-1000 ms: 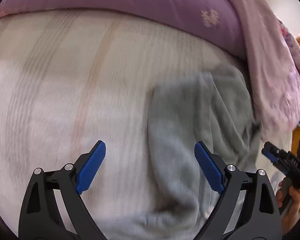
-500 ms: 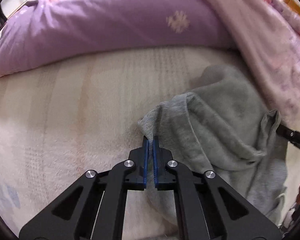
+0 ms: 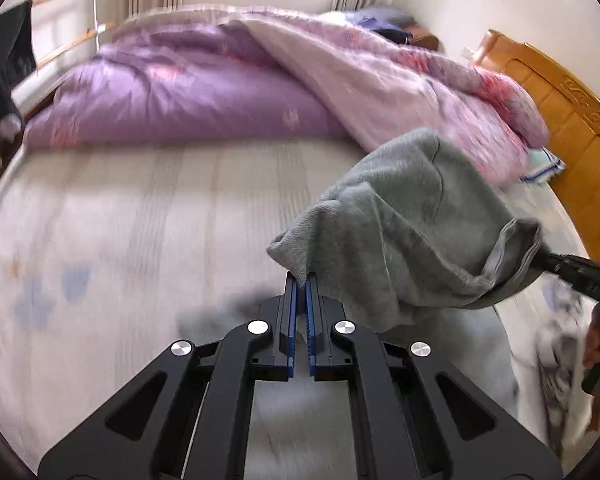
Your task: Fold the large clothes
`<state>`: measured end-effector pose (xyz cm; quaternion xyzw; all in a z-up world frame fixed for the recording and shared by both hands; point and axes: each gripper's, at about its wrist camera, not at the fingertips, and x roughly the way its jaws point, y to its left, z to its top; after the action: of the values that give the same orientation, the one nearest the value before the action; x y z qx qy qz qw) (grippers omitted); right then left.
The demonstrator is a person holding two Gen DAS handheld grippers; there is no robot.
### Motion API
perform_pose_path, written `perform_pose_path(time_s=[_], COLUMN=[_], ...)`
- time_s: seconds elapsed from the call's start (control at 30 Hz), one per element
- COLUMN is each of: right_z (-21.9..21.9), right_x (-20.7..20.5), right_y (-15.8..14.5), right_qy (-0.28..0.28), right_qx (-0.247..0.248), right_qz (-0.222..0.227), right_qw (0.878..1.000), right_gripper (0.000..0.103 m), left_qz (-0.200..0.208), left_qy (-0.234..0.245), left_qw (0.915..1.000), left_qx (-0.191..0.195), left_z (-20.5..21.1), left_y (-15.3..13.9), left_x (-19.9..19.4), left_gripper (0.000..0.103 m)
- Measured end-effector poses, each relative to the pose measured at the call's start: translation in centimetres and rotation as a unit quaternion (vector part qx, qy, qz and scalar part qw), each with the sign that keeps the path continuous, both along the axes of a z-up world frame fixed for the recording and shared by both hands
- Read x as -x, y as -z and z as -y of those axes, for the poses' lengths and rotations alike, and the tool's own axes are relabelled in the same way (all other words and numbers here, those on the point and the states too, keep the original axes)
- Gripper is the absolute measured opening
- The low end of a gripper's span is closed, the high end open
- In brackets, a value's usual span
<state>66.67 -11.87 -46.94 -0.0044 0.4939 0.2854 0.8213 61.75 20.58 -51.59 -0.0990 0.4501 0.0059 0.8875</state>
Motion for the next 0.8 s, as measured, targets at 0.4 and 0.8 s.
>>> perform_pose_path(time_s=[0.4, 0.8], right_z=[2.1, -13.4], right_x=[7.6, -3.7], right_y=[4.0, 8.7], right_qy=[0.038, -0.143], right_qx=[0.053, 0.045], right_qz=[-0.103, -0.122], right_qw=[0.993, 0.981], right_gripper=[0.049, 0.01], left_qz=[-0.138, -0.134], left_qy=[-0.087, -0.115], left_qw=[0.9827, 0.9811], left_qx=[0.089, 0.08], left_z=[0.9, 0.0], left_y=[4.8, 2.7], left_x=[12.2, 11.3], left_gripper=[0.057, 0.064])
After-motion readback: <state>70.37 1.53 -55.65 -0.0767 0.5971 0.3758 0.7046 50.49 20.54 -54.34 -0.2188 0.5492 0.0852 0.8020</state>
